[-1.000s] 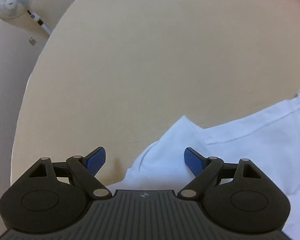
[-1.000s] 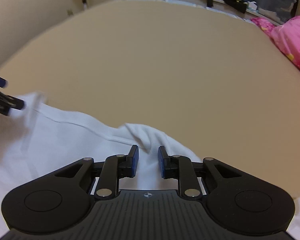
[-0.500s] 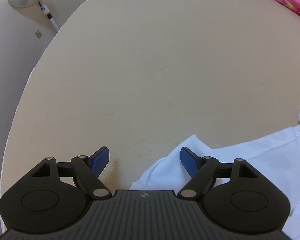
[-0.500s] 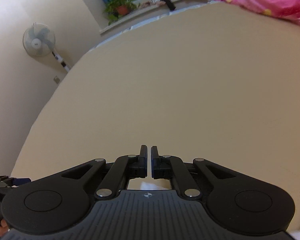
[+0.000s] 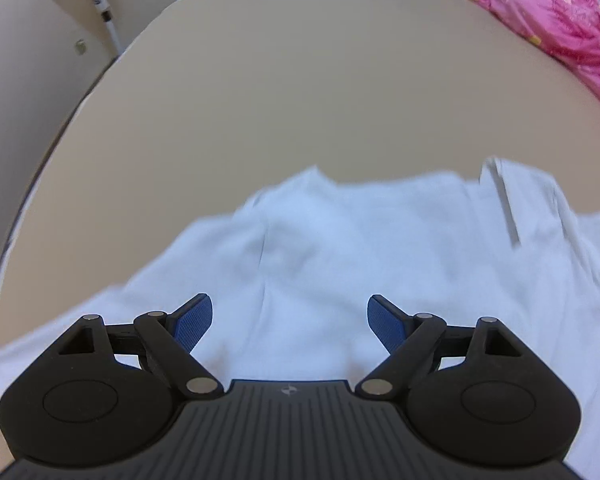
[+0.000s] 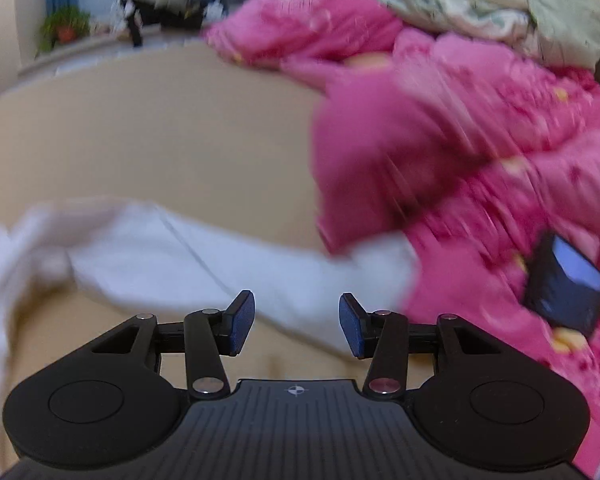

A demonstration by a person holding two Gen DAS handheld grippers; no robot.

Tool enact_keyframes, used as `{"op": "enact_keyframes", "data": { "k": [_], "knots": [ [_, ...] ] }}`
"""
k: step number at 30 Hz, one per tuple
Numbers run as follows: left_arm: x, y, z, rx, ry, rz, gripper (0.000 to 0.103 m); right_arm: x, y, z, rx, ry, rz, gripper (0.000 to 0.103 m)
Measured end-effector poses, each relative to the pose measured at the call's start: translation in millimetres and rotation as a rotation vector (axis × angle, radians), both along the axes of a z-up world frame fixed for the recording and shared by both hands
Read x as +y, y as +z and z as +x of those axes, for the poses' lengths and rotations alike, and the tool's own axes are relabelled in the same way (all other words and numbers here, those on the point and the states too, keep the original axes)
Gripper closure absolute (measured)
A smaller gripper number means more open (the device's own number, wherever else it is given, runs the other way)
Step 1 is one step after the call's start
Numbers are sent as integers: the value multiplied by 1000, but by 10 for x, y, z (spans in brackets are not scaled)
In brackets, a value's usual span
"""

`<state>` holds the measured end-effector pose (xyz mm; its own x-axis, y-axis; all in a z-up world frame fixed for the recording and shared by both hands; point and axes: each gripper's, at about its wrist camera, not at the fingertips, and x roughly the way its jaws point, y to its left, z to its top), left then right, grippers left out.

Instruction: Fold small clothes

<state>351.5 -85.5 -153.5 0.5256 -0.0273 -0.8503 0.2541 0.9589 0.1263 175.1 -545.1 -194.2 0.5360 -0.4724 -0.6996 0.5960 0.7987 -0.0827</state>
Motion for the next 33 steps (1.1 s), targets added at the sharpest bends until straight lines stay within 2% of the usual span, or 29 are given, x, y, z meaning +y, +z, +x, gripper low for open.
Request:
{"op": "enact_keyframes", "data": {
  "k": [2,4,9,11,14,15,17,18,19,21,24,27,28,30,33],
  "knots": [
    [11,46,-251,23,35,16,14,-86,-103,-87,-20,17,19,45],
    [58,140,-506,36,66,13,14,-172,-157,-129,-37,37,34,43],
    [76,302,-973,63,105,26,14,-188,-294,-122,41,137,-85,39],
    [59,270,-1022,76,110,29,14,-285,-301,-124,-8,110,-40,28],
    [-15,316,-1094,104,126,23,14,-590,-320,-78,-117,-6,97,26],
    [-39,338,-1108,106,130,17,14,-682,-322,-69,-162,-24,145,30],
    [-76,445,-1167,99,128,4,14,-842,-292,-54,-230,10,297,95],
    [-89,504,-1195,87,123,0,14,-864,-228,-79,-251,5,364,96],
    [-103,578,-1238,72,117,-2,14,-831,-120,-156,-305,30,387,96],
    [-120,689,-1316,44,105,-4,14,-730,163,-381,-430,76,434,96],
    [-151,722,-1378,47,100,-25,14,-614,659,-830,-649,76,531,96],
    [-197,740,-1457,60,88,-55,14,-693,1134,-1171,-847,-21,588,96],
    [-219,768,-1497,53,79,-60,14,-774,1218,-1218,-888,-62,612,96],
    [-246,816,-1560,33,68,-54,14,-928,1384,-1226,-925,-153,590,96],
    [-244,870,-1619,26,75,-54,14,-1159,1356,-1022,-814,-286,483,96]
  ]
}}
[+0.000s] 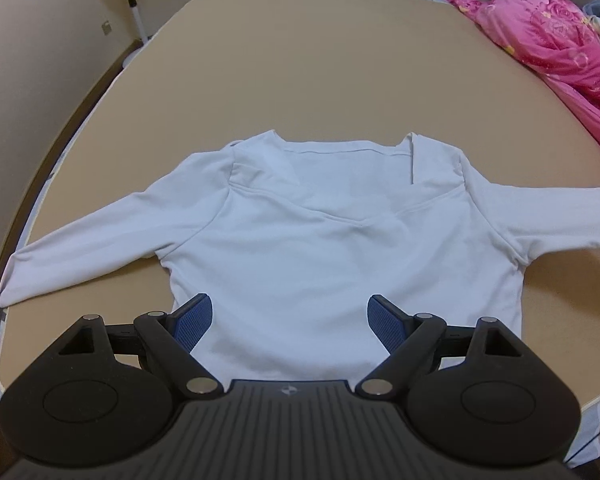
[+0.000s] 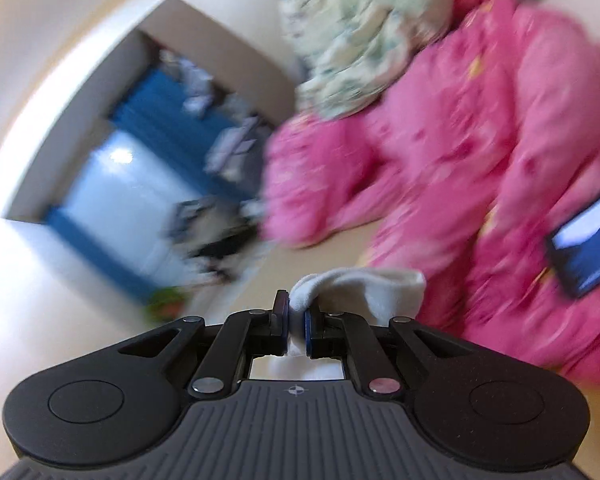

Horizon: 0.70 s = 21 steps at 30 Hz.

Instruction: Fold small clothes

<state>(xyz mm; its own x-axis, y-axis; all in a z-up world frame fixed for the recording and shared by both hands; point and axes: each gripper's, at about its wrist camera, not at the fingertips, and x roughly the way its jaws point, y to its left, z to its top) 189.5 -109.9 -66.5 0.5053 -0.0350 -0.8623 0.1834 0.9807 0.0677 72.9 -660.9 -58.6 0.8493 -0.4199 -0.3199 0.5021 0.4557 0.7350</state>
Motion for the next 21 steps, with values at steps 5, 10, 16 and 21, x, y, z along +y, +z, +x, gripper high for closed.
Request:
{"op": "enact_keyframes", "data": {
  "k": [5,10,16,21],
  "knots": [
    [41,-27,-7,16,21,27,14,-472,-715,342,249,-84,168,84],
    [-30,-90,40,26,3,48,14,-522,-823,67,94,-105,102,48],
    [-195,-196,53,52,-23,26,14,-284,-466,-173,158,4,-138,44],
    [-259,-151,-107,31,-68,26,14,554,-284,-286,250,153,-246,29]
  ]
}}
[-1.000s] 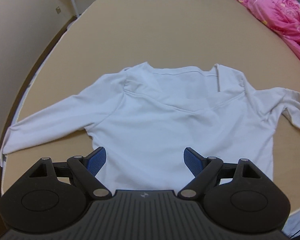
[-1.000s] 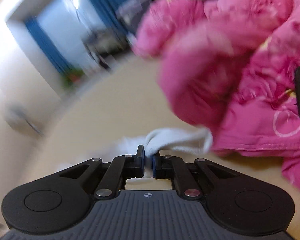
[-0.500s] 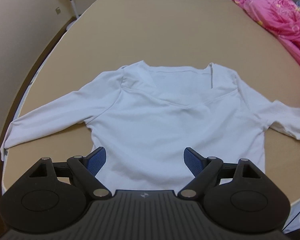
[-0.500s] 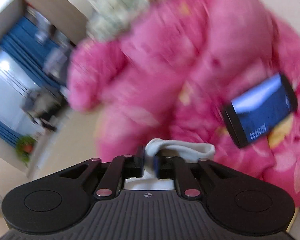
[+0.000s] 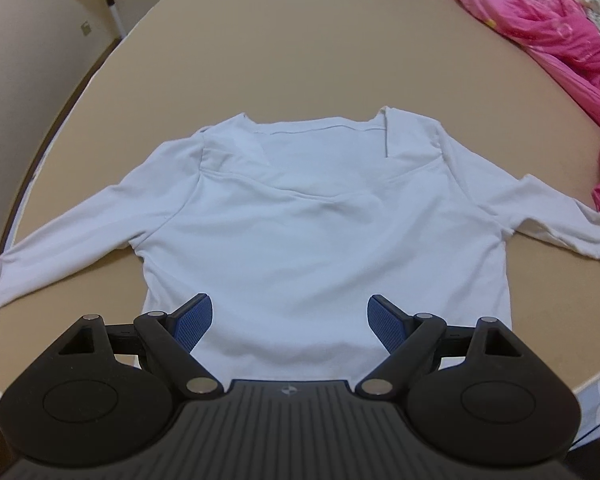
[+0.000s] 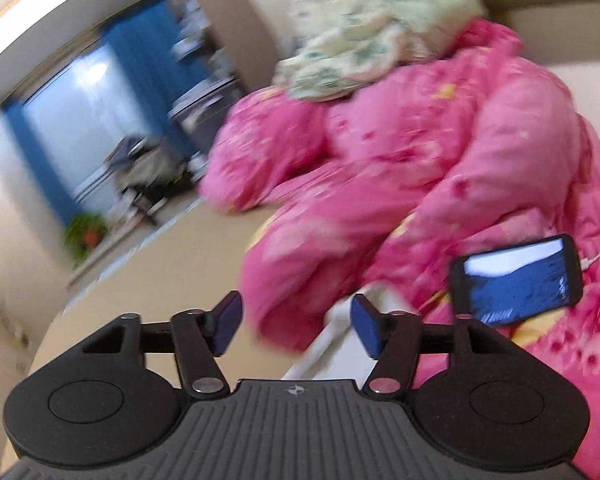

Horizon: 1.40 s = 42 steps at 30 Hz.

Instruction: Fold small clothes

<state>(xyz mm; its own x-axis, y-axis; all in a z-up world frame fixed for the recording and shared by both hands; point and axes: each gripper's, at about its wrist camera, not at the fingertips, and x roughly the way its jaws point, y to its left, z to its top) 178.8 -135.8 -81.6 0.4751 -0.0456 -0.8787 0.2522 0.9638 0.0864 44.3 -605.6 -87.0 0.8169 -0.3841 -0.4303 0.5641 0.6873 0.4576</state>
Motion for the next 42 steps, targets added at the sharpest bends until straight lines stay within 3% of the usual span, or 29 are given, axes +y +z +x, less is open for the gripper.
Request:
{"op": "enact_keyframes", "data": {
  "k": [4,9,16,21,31,37,42],
  "knots": [
    [132,68,-184,-1,-2,-15,14,997,21,-110,64,170,6,21],
    [414,122,-574,-16,5,-3,12,2173,26,-355,108,295,0,14],
    [918,100,-1114,-6,50,-26,12,3138,275,-794,163,430,-76,8],
    [1223,161,-1428,-20,90,15,12,3496,493,-1037,156,483,-172,6],
    [1744,370,-1878,-81,172,-21,11,3963,696,-1274,143,535,-249,6],
    [1923,359,-1944,-94,180,-33,12,4114,717,-1237,189,514,-279,6],
    [2114,254,-1799,-70,242,-61,11,4092,689,-1075,225,510,-283,6]
  ]
}}
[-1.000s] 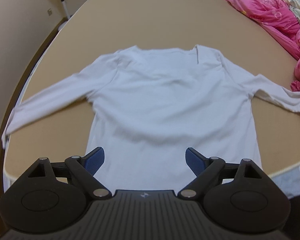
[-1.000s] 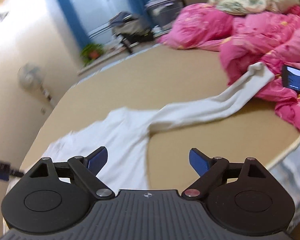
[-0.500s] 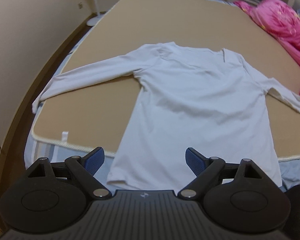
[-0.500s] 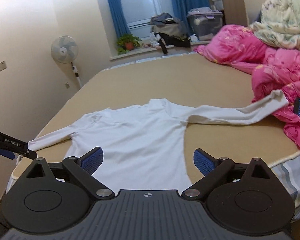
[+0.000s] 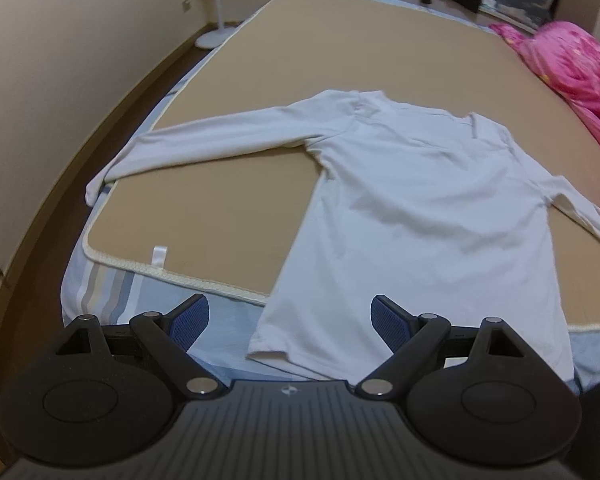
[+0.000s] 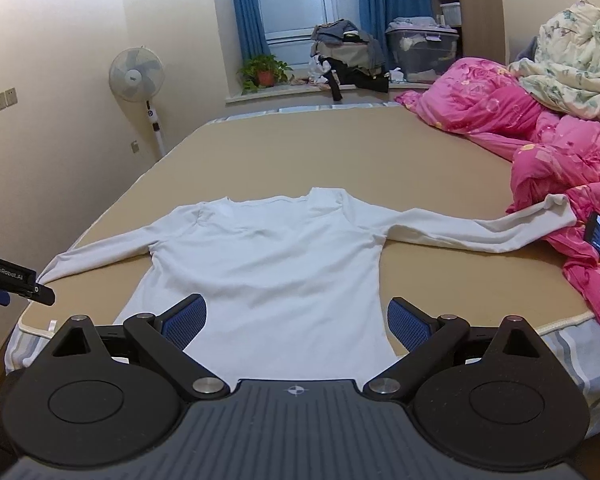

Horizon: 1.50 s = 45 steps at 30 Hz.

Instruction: Fold small clothes

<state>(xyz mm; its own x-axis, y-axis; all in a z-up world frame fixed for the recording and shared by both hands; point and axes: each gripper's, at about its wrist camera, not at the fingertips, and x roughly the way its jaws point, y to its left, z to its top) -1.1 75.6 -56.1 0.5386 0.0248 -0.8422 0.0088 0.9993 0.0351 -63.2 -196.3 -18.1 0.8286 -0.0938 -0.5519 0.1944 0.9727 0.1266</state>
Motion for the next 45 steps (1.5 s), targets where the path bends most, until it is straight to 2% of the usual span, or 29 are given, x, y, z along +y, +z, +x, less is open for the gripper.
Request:
{"op": "enact_keyframes", "data": {
  "k": [5,10,13,16,18,19,24,27,29,30,31,32,33,34,36,38,41,43,44,45],
  "knots": [
    [370,-167,340,16,141,-5,11,-76,-186,242,84,-7,10,6],
    [934,-302,875,-37,294,30,11,-83,-360,489,161,-21,0,6],
    [1354,-405,1277,-45,390,-48,11,-63,-435,635,205,-24,-12,6],
    [1856,-614,1700,-30,550,-190,11,-6,-504,799,250,-21,-43,6],
    [2124,-794,1980,1,606,-304,12,39,-550,907,280,-19,-61,6],
    [2212,-880,2135,20,622,-335,12,66,-571,968,297,-17,-69,6],
    [2325,-1251,2818,106,633,-370,12,247,-658,1260,360,13,-92,6],
    [2408,-1537,3093,180,698,-412,11,360,-695,1412,380,45,-111,6],
    [2433,-1556,3188,154,753,-390,11,411,-716,1492,387,63,-116,6],
    [2431,-1523,3236,128,763,-377,21,425,-732,1521,391,71,-117,6],
    [2422,-1488,3289,115,766,-354,36,430,-746,1546,393,76,-118,6],
    [2397,-1440,3377,126,777,-285,73,429,-766,1561,397,82,-120,6],
    [2378,-1412,3449,142,796,-208,93,420,-790,1573,401,88,-123,6],
    [2363,-1359,3507,141,809,-185,93,402,-822,1576,406,90,-126,6],
    [2262,-1140,3565,86,846,-170,94,339,-876,1572,416,85,-125,6],
    [1952,-780,3619,-20,798,-122,95,240,-933,1547,426,65,-106,6],
    [1062,-156,3572,-210,572,-96,95,98,-1018,1520,442,40,-79,7],
    [305,179,3383,-295,368,-169,94,13,-1056,1512,445,18,-77,7],
    [-6,239,3249,-311,273,-221,93,-34,-1062,1511,444,3,-76,7],
    [-338,238,3086,-322,171,-247,88,-77,-1065,1502,441,-8,-73,7]
  ]
}}
